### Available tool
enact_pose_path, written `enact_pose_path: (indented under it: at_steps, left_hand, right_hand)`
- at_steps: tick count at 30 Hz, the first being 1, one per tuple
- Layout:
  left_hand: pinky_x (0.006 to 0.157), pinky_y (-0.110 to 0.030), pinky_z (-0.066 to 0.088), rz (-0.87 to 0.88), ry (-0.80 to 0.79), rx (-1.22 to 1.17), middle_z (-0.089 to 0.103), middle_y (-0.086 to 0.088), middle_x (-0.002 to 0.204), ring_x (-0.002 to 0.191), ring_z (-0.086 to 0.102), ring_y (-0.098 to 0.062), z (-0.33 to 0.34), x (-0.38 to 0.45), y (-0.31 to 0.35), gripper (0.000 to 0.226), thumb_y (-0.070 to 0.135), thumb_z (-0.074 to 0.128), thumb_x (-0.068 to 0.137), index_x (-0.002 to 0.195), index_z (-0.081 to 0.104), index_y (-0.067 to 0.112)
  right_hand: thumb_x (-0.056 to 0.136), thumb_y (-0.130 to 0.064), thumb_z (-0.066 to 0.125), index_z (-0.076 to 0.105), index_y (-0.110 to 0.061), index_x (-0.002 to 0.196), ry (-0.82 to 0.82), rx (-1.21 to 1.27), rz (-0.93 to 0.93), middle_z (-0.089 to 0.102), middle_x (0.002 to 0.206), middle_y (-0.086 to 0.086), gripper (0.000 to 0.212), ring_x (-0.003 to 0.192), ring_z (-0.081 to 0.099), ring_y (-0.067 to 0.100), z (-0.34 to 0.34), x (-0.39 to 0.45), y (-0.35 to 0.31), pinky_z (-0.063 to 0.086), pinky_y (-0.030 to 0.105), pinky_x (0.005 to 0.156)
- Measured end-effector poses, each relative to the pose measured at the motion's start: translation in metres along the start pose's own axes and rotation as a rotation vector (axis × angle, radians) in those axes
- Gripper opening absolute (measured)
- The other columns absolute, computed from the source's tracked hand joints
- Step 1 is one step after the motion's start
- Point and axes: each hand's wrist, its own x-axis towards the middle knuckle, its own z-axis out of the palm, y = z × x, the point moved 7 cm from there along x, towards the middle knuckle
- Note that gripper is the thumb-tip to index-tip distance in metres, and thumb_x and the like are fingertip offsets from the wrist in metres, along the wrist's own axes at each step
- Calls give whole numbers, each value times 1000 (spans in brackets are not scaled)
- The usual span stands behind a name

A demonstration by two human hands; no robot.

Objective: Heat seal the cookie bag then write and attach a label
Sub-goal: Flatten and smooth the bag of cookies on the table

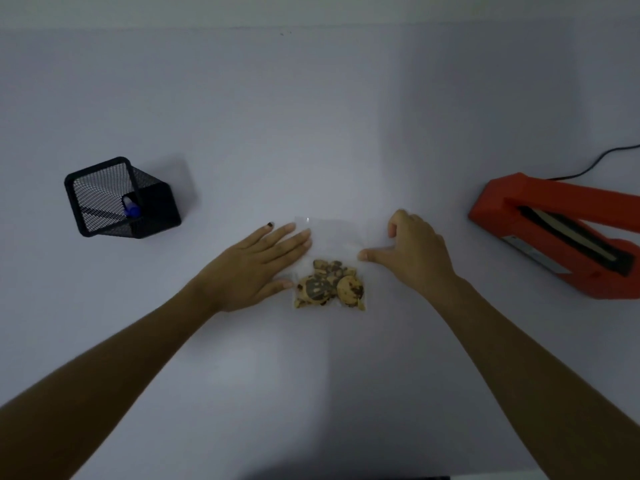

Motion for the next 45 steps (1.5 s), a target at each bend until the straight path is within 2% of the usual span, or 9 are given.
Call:
enact_pose_path:
  at_steps: [5, 8, 11, 14, 20, 34, 40, 43, 45]
  left_hand:
    - [120, -44, 12, -90, 73, -11, 8, -6, 160, 149, 5, -22, 2, -2, 3, 67, 54, 18, 99, 152, 11, 14]
    - [120, -45, 14, -123, 116, -20, 12, -7, 160, 148, 8, -22, 2, -1, 5, 65, 53, 20, 99, 151, 16, 15]
    - [120, -45, 14, -117, 148, -38, 15, -8, 159, 148, 11, -22, 1, -1, 4, 62, 50, 23, 100, 151, 20, 15]
    - [120, -45, 15, -110, 171, -56, 19, -8, 158, 148, 14, -22, 0, -2, 4, 60, 48, 26, 100, 150, 23, 15]
    - [121, -44, 15, -113, 203, -68, 20, -7, 158, 148, 14, -21, 1, -2, 3, 59, 47, 27, 100, 149, 24, 15]
    - [120, -45, 18, -138, 253, -154, 26, -7, 156, 147, 19, -21, -6, -3, 5, 52, 39, 24, 102, 147, 32, 13]
    - [118, -43, 25, -195, 503, -241, 40, -11, 149, 141, 32, -22, -31, 14, 19, 42, 10, 43, 98, 140, 43, 6]
    - [119, -36, 22, -150, 496, -205, 45, -10, 145, 138, 36, -18, -31, 31, 16, 46, 3, 54, 93, 138, 47, 6]
    - [118, -39, 24, -149, 438, -174, 48, -7, 143, 136, 40, -17, -26, 38, 8, 44, 11, 56, 94, 137, 49, 9]
  right_hand:
    - [63, -49, 81, 45, -18, 84, 59, 1, -64, 51, 85, 0, 52, 76, 49, 20, -3, -5, -7, 43, 37, 69]
    - [71, -19, 79, 55, -16, 88, 254, -111, -374, 55, 89, 2, 30, 79, 52, 23, -9, -18, -37, 44, 36, 70]
    - [84, -6, 61, 60, -10, 120, 208, -223, -667, 59, 127, 10, 36, 116, 55, 31, 12, -21, -57, 43, 44, 97]
    - [99, -23, 35, 39, -11, 144, -1, -437, -834, 35, 153, 6, 46, 142, 29, 28, 40, -16, -57, 24, 53, 115]
    - [99, -55, 16, 24, -20, 150, -115, -579, -805, 22, 158, -3, 62, 147, 15, 25, 41, -8, -30, 10, 64, 113]
    - [99, -52, 22, 32, -21, 148, -16, -507, -732, 29, 155, -5, 59, 146, 15, 31, 26, -14, 4, 13, 61, 114]
    - [100, -52, 23, 32, -22, 148, 39, -495, -747, 29, 154, -6, 57, 146, 16, 31, 26, -13, 5, 14, 60, 114]
    - [100, -52, 24, 32, -22, 148, 52, -491, -757, 29, 154, -6, 57, 146, 16, 30, 26, -13, 5, 14, 60, 114]
    - [100, -51, 25, 32, -22, 148, 64, -485, -764, 29, 154, -6, 57, 146, 16, 30, 26, -14, 6, 15, 60, 114]
